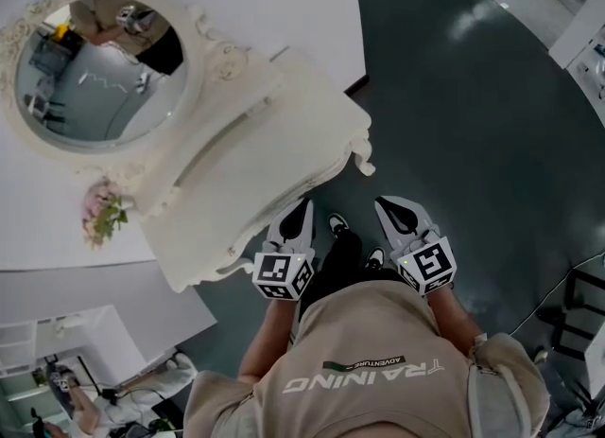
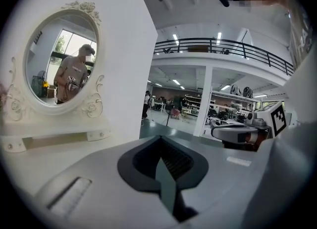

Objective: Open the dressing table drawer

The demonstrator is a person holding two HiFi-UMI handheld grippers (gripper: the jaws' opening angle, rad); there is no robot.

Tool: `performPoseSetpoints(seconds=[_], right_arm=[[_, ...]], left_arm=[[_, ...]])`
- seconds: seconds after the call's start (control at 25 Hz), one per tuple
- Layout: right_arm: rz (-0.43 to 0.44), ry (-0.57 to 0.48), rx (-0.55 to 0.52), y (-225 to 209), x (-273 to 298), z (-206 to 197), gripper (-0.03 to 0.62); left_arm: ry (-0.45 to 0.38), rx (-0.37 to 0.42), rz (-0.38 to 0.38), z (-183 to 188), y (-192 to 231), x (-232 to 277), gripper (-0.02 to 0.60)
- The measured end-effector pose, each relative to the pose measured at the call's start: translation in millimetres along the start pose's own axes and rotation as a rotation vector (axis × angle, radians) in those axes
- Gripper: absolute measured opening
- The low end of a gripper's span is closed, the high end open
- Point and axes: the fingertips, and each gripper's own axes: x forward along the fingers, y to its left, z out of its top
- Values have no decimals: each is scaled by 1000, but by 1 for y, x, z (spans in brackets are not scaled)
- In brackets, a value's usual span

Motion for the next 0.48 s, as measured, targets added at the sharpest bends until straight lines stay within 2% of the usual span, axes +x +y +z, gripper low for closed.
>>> performPoseSetpoints(seconds=[0.28, 0.48], right_arm=[[-1, 24, -27, -26, 35, 17, 2], [55, 17, -78, -27, 84, 47, 3]], left_arm=[[-50, -5, -18, 32, 19, 46, 18], [-62, -23, 26, 47, 60, 61, 18]])
